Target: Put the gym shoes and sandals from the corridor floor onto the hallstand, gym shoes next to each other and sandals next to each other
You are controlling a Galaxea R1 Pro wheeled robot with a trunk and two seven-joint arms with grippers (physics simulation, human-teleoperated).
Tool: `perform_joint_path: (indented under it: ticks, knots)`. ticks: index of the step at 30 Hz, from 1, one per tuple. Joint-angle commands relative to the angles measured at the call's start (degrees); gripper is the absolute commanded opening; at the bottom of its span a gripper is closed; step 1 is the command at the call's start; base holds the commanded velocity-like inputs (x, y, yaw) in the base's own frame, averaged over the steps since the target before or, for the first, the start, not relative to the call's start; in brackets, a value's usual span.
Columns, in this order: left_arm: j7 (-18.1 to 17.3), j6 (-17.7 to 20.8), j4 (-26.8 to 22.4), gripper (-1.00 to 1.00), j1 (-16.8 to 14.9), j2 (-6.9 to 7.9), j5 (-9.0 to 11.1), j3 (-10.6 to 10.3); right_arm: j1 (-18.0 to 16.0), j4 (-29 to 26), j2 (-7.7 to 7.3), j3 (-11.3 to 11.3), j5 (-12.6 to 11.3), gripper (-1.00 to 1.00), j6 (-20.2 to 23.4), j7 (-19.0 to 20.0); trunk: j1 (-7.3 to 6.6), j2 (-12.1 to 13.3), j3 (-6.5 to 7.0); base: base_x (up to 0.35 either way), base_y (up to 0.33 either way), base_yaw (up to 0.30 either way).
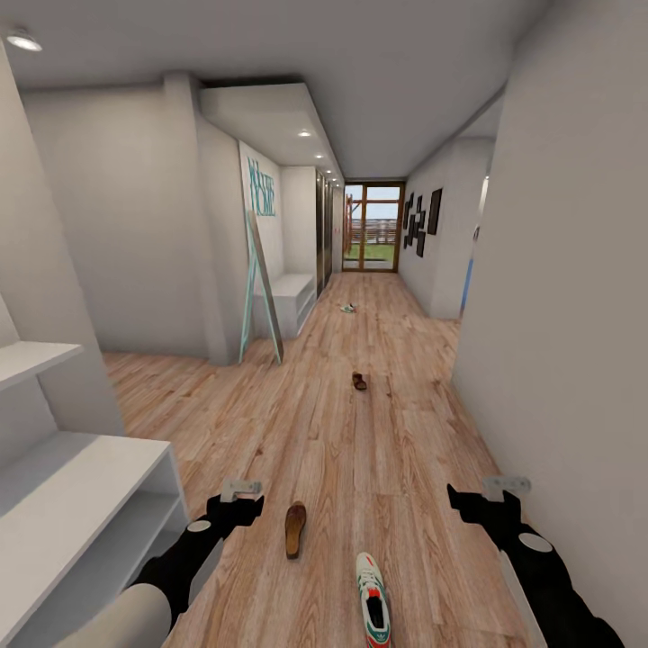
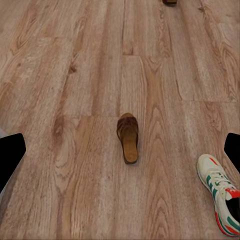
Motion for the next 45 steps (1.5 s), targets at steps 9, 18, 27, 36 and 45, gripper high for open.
perform_joint_path:
  ticks: [9,18,27,36,45]
  knots:
    - [-0.2,-0.3,0.0,1.00,0.0,-0.02,0.0,-0.1,-0.1,0.8,0.11,0.3,0.1,1.00,0.5,0.2,0.00,0.0,-0.06,0.000,0.000,0.000]
    - [-0.6,-0.6,-1.0,1.00,-0.3,-0.06,0.0,0.0,-0.1,4.8,0.30,0.4,0.0,1.00,0.5,0.2,0.00,0.0,-0.06,0.000,0.000,0.000]
    - [-4.3,-0.3,-3.0,1.00,-0.2,-0.07,0.1,0.1,-0.1,7.5,0.37,0.2,0.0,1.00,0.5,0.2,1.54,-2.8,-1.39,0.000,0.000,0.000]
    - [-5.2,0.2,-3.4,1.00,-0.7,-0.43,0.1,0.1,-0.1,9.9,0.42,0.1,0.0,1.00,0.5,0.0,3.51,-6.5,-3.62,0.000,0.000,0.000]
    - [-5.4,0.3,-3.4,1.00,-0.8,-0.50,0.0,0.0,-0.2,10.8,0.43,0.3,0.1,1.00,0.5,0.0,5.49,-10.1,-6.03,0.000,0.000,0.000]
